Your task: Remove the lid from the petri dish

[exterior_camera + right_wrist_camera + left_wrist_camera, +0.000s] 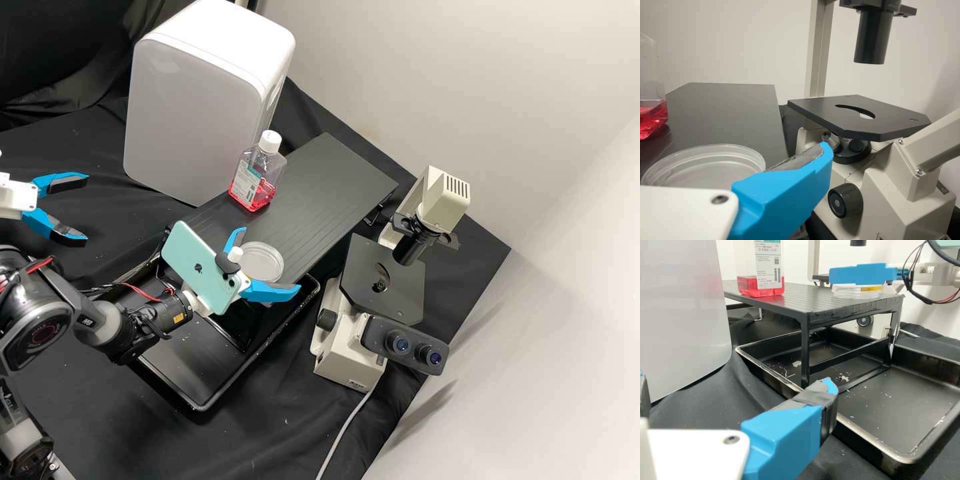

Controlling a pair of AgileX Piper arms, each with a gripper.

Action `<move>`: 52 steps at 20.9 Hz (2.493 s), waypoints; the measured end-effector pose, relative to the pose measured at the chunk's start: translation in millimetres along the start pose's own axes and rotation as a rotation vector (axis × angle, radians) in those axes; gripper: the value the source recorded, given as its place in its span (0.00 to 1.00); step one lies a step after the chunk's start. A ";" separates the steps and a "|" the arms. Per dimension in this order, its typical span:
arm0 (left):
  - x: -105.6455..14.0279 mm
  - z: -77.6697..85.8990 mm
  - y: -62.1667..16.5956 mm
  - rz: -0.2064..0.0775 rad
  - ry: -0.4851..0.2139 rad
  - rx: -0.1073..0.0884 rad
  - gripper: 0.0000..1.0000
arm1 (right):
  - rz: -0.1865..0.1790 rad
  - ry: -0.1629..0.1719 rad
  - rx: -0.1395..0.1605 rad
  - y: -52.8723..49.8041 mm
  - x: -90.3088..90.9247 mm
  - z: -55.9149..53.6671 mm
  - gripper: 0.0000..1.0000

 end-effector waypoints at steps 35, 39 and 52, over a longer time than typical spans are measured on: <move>0.9 -0.1 -1.7 -0.006 0.012 0.016 1.00 | -0.023 -0.009 0.022 -8.1 0.8 -0.4 0.00; 0.9 -0.3 -1.7 -0.005 0.014 0.015 1.00 | -0.023 -0.009 0.023 -8.1 0.8 -0.4 0.00; 4.1 -0.1 -1.2 -0.002 0.014 0.015 1.00 | -0.023 -0.009 0.030 -8.1 0.8 -0.4 0.00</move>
